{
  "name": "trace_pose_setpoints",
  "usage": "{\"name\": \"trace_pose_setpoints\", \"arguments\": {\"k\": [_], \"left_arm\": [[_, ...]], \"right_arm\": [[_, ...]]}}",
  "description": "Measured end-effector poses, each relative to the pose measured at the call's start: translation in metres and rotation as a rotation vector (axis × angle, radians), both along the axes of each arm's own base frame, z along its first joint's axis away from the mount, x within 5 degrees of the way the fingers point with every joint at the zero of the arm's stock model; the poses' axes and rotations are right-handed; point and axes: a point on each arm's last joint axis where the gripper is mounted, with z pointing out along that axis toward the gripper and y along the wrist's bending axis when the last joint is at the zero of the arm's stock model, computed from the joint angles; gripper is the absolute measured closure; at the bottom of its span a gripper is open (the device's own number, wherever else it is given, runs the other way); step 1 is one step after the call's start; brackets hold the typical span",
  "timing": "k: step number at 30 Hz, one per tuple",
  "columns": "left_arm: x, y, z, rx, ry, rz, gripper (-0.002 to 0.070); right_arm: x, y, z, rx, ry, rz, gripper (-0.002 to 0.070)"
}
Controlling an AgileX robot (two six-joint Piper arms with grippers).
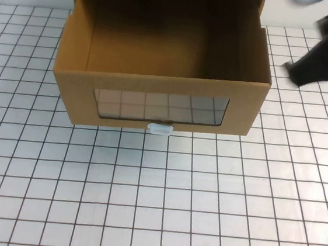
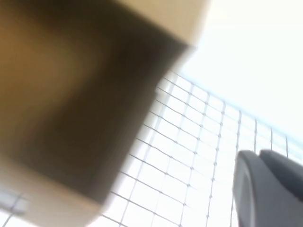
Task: Open the shoe box
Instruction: 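Pull the top drawer of the cardboard box fully open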
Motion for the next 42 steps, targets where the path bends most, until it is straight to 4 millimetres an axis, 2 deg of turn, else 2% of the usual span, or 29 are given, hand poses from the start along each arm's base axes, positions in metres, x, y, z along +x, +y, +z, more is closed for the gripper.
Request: {"name": "trace_pose_setpoints", "arguments": {"k": [4, 7, 10, 15, 17, 20, 23, 26, 30, 35, 39, 42], "left_arm": [[-0.044, 0.019, 0.002, 0.070, 0.004, 0.077, 0.0677], [-0.072, 0.030, -0.009, 0.076, -0.054, 0.135, 0.0677], [-0.102, 0.040, -0.027, 0.049, -0.139, 0.179, 0.0677], [-0.157, 0.059, -0.073, -0.022, -0.340, 0.264, 0.0677], [-0.178, 0.067, -0.096, -0.063, -0.444, 0.309, 0.0677], [-0.203, 0.077, -0.129, -0.106, -0.548, 0.358, 0.0677], [-0.222, 0.082, -0.167, -0.113, -0.556, 0.375, 0.0677], [-0.236, 0.085, -0.203, -0.130, -0.519, 0.382, 0.0677], [-0.244, 0.087, -0.250, -0.187, -0.414, 0.404, 0.0677], [-0.245, 0.088, -0.305, -0.234, -0.256, 0.443, 0.0677], [-0.247, 0.090, -0.341, -0.219, -0.186, 0.467, 0.0677], [-0.248, 0.090, -0.353, -0.207, -0.153, 0.471, 0.0677]], "right_arm": [[0.016, -0.043, 0.004, 0.113, 0.071, -0.103, 0.0689], [0.020, -0.072, 0.003, 0.183, 0.133, -0.165, 0.0689], [0.017, -0.089, -0.006, 0.249, 0.170, -0.150, 0.0689], [-0.006, -0.104, -0.025, 0.357, 0.130, -0.118, 0.0689], [-0.021, -0.106, -0.033, 0.388, 0.088, -0.090, 0.0689], [-0.043, -0.111, -0.047, 0.427, 0.030, -0.058, 0.0689], [-0.066, -0.116, -0.061, 0.471, -0.030, -0.030, 0.0689], [-0.083, -0.120, -0.079, 0.496, -0.081, -0.009, 0.0689], [-0.100, -0.124, -0.095, 0.544, -0.130, 0.012, 0.0689], [-0.106, -0.125, -0.111, 0.580, -0.116, 0.010, 0.0689], [-0.106, -0.125, -0.113, 0.582, -0.103, 0.005, 0.0689], [-0.106, -0.125, -0.113, 0.583, -0.105, 0.005, 0.0689]]}}
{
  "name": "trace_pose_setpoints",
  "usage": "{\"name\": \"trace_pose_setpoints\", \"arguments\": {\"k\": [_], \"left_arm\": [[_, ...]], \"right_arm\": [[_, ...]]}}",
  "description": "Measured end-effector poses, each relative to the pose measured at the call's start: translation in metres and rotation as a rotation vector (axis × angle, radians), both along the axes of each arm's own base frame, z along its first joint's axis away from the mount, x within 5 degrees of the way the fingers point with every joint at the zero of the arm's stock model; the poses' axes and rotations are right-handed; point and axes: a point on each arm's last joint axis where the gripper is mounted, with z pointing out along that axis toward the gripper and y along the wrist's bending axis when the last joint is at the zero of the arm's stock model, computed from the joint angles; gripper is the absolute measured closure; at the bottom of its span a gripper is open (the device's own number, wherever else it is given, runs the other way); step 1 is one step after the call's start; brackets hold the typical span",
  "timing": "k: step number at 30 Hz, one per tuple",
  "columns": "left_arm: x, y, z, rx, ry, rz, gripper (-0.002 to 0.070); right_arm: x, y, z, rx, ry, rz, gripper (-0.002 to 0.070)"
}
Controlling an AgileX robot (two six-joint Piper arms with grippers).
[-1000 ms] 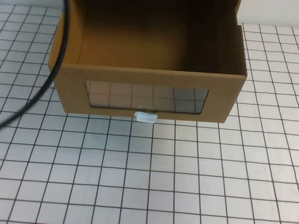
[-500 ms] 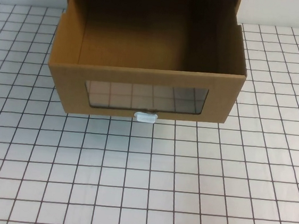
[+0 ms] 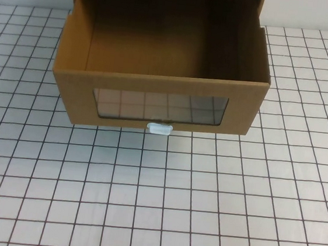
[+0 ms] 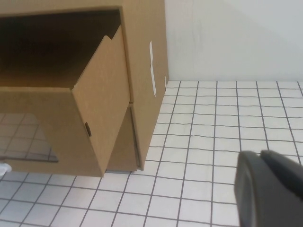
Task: Open the shoe box
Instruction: 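Pull the top drawer of the cardboard box fully open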
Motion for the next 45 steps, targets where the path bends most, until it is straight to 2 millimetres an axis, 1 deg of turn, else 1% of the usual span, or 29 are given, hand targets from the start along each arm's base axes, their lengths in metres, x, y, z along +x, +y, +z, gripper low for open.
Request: {"name": "trace_pose_setpoints", "arguments": {"k": [8, 32, 35, 38, 40, 43, 45], "left_arm": [[-0.002, -0.001, -0.006, 0.008, 0.052, -0.012, 0.0677], [-0.002, -0.001, -0.006, 0.009, 0.055, -0.013, 0.0677], [-0.002, -0.001, -0.006, 0.009, 0.055, -0.013, 0.0677], [-0.002, -0.001, -0.006, 0.009, 0.056, -0.013, 0.0677], [-0.002, -0.001, -0.006, 0.009, 0.056, -0.013, 0.0677], [-0.002, -0.001, -0.006, 0.009, 0.056, -0.013, 0.0677], [-0.002, -0.001, -0.006, 0.007, 0.058, -0.013, 0.0677]], "right_arm": [[0.000, 0.000, 0.000, -0.001, -0.001, -0.004, 0.0689], [0.000, -0.001, 0.000, -0.003, -0.001, -0.005, 0.0690], [-0.001, -0.003, -0.004, -0.020, -0.008, -0.021, 0.0689], [-0.004, -0.011, -0.017, -0.036, -0.043, -0.094, 0.0689], [-0.008, -0.018, -0.035, -0.034, -0.056, -0.150, 0.0689], [-0.017, -0.024, -0.074, -0.032, -0.075, -0.216, 0.0689], [-0.025, -0.027, -0.097, -0.026, -0.113, -0.242, 0.0689]]}}
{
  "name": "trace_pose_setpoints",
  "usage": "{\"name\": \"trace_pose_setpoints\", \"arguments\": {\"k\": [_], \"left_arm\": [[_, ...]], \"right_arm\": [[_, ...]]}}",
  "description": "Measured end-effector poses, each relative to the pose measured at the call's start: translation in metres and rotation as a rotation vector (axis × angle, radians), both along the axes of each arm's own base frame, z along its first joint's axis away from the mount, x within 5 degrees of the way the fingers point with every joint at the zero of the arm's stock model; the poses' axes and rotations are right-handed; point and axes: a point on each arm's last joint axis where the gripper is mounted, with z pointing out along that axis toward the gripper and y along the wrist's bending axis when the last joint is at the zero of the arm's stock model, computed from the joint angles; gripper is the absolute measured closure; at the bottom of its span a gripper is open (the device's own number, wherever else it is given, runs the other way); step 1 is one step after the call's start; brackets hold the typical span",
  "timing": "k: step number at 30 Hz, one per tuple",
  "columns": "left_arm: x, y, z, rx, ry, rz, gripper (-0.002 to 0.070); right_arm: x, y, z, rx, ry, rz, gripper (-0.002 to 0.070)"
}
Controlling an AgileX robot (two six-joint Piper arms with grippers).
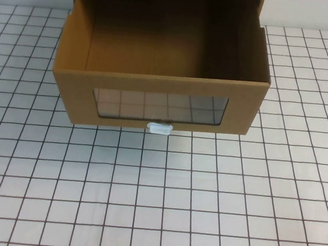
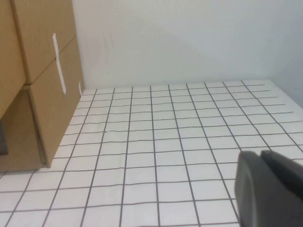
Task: Open the shoe box
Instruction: 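Pull the top drawer of the cardboard box fully open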
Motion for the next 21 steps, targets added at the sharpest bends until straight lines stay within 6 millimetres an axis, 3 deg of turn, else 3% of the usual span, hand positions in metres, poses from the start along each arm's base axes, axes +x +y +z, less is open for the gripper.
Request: {"name": "trace_pose_setpoints", "arguments": {"k": [6, 12, 21], "left_arm": [[0.000, 0.000, 0.000, 0.000, 0.002, -0.001, 0.0677], [0.000, 0.000, 0.000, 0.001, 0.004, -0.001, 0.0677], [0.000, 0.000, 0.000, 0.001, 0.005, -0.001, 0.0677]], "right_arm": [[-0.017, -0.002, -0.015, 0.002, -0.022, -0.026, 0.0689], [-0.021, -0.004, -0.033, 0.004, 0.177, -0.039, 0.0689], [-0.022, -0.004, -0.038, -0.066, 0.232, -0.032, 0.0689]]}}
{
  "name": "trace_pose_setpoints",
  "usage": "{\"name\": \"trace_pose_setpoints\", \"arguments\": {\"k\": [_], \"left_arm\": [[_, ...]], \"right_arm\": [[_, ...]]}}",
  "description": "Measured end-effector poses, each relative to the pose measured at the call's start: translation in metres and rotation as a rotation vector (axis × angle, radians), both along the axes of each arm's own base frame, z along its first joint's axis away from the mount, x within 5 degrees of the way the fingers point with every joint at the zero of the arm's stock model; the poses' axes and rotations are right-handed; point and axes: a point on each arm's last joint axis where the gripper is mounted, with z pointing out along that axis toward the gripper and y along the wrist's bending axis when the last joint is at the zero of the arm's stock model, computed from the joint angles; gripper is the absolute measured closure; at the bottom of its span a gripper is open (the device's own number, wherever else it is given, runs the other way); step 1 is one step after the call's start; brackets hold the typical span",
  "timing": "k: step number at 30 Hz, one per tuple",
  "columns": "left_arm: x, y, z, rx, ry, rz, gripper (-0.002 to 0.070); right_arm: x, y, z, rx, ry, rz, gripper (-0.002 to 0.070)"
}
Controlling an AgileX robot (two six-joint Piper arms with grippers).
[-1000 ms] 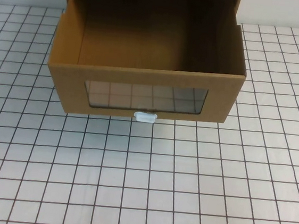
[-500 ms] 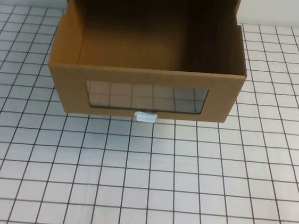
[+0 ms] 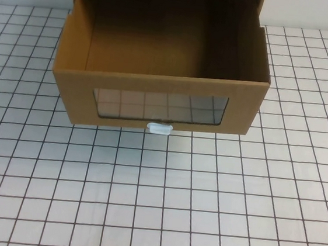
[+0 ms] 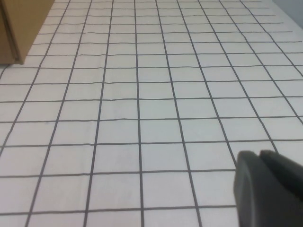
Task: Open the shoe box
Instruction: 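Pull the top drawer of the cardboard box fully open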
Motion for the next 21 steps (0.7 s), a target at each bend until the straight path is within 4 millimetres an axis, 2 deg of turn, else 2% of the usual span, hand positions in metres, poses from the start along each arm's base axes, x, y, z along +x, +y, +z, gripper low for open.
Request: {"name": "trace_pose_setpoints", "arguments": {"k": [21], "left_arm": [[0.0000, 0.0000, 0.0000, 0.000, 0.000, 0.000, 0.0677]], "right_arm": [[0.0000, 0.0000, 0.0000, -0.008, 0.000, 0.002, 0.0689]]}}
